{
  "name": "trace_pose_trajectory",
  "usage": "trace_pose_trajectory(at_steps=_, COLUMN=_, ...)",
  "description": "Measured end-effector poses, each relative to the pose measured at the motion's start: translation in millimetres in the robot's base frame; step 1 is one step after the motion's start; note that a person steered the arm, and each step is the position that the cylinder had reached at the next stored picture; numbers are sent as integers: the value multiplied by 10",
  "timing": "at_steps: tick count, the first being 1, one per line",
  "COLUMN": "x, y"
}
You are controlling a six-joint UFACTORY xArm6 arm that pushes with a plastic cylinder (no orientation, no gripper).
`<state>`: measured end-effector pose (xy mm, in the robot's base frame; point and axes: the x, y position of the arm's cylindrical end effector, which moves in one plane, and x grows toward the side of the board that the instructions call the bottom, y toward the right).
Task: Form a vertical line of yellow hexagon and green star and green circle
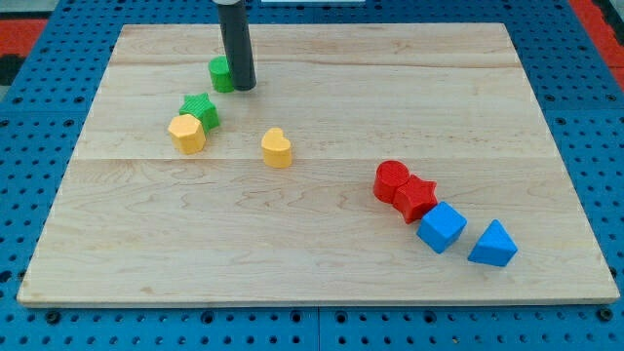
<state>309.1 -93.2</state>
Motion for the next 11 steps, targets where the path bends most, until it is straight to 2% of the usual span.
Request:
trace_pose_trajectory(at_steps=1, x=-132, y=-14)
trace_pose_trajectory(at_steps=3, x=-264, y=-517)
trace_pose_trajectory(at_steps=4, x=-236, y=-228)
trace_pose_trajectory(at_steps=6, x=365, y=425)
trace_pose_trajectory(at_steps=7, x=708, y=257)
trace_pose_trajectory(at_steps=8, x=856, y=-235)
trace_pose_trajectory(at_steps=9, x=813, y=-652)
trace_pose_trajectory(at_steps=11, x=680, y=-705)
